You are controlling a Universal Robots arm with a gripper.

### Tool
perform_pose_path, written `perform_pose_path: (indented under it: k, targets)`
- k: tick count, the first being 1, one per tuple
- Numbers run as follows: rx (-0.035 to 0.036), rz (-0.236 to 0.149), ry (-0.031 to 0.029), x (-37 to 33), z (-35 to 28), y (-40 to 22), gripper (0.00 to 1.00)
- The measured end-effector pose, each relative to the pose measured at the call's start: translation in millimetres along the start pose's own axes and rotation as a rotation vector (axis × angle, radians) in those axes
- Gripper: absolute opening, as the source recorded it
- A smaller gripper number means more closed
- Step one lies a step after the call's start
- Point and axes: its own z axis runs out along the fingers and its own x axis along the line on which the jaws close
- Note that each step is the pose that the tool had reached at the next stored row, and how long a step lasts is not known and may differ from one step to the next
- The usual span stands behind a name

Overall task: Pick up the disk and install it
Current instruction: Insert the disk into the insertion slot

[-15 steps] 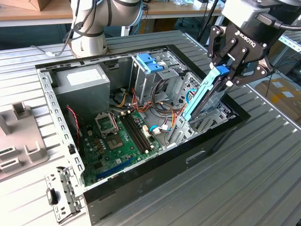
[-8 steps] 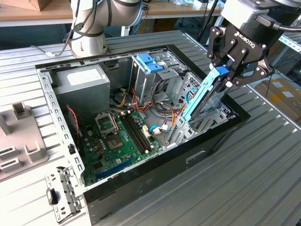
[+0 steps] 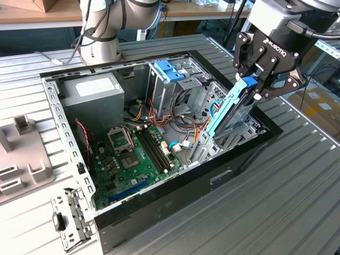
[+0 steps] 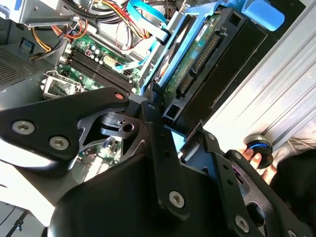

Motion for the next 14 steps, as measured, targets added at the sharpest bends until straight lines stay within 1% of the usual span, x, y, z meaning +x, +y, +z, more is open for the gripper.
perform_pose_path:
  k: [14]
  targets:
    - [0.0,0.0,0.0,0.5,6.8,0.2,0.37]
